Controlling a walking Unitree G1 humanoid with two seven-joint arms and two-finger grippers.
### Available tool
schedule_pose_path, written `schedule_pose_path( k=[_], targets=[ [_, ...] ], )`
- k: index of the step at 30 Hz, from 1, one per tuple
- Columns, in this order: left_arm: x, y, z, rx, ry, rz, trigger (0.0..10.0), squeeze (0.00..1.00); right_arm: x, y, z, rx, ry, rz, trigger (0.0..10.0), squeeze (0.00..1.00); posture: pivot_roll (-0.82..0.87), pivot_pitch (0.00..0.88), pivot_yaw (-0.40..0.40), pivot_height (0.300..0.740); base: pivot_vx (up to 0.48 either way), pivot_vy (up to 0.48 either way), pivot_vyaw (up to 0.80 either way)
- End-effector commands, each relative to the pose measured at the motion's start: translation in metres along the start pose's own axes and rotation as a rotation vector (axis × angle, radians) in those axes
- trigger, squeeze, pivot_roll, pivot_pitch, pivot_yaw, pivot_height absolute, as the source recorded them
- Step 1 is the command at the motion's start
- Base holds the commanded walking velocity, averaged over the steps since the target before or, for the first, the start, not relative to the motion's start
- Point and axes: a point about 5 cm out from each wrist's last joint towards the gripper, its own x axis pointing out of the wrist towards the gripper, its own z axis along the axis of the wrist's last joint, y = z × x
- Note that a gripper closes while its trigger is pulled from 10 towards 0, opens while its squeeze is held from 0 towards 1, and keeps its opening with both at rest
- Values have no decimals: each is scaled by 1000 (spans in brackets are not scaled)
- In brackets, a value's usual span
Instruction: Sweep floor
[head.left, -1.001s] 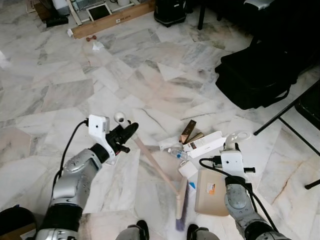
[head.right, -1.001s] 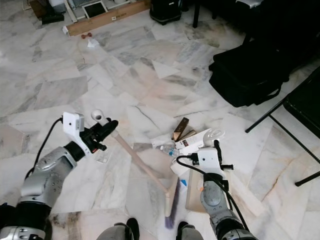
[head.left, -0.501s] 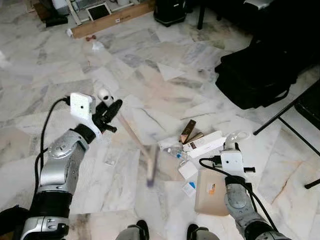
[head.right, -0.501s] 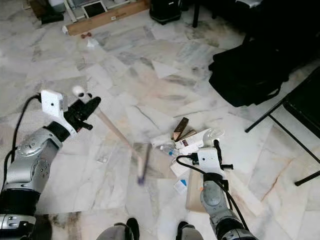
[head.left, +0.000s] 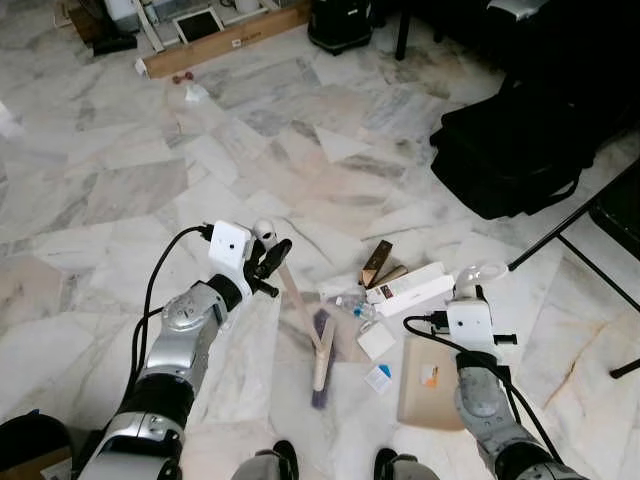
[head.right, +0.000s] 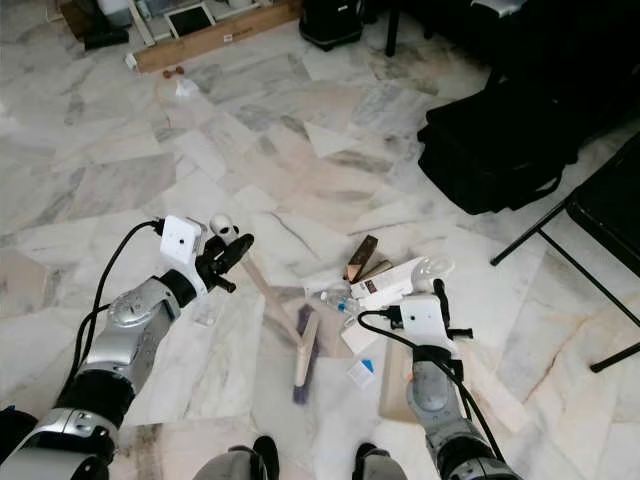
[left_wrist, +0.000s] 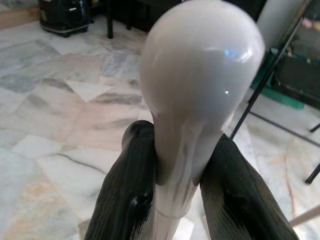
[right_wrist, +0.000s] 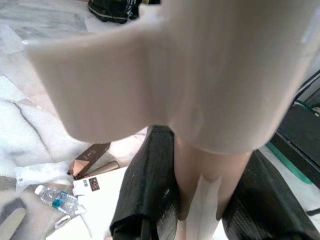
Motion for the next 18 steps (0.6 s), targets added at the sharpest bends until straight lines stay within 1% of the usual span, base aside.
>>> schedule_pose_path(
  k=[1,5,9,14,18],
  targets=[
    [-3,1,-8,-98,4,13,10000,0,-4,0,-4,-4,6,-5,10000,0,86,261,77,740,0,0,0],
    [1,3,-2,-173,-55,18,10000,0,-5,1,-4,-4,9,-3,10000,0,91,262,78,740,0,0,0],
    [3,6,3,-219,-86,8,10000,0,-5,2,-4,-1,10,-1,10000,0,99,261,81,740,0,0,0],
    [2,8,8,-254,-103,-19,10000,0,-5,4,-3,5,9,1,10000,0,104,260,84,740,0,0,0],
    [1,9,10,-262,-102,-40,10000,0,-5,5,-3,6,10,2,10000,0,104,261,84,740,0,0,0]
  ],
)
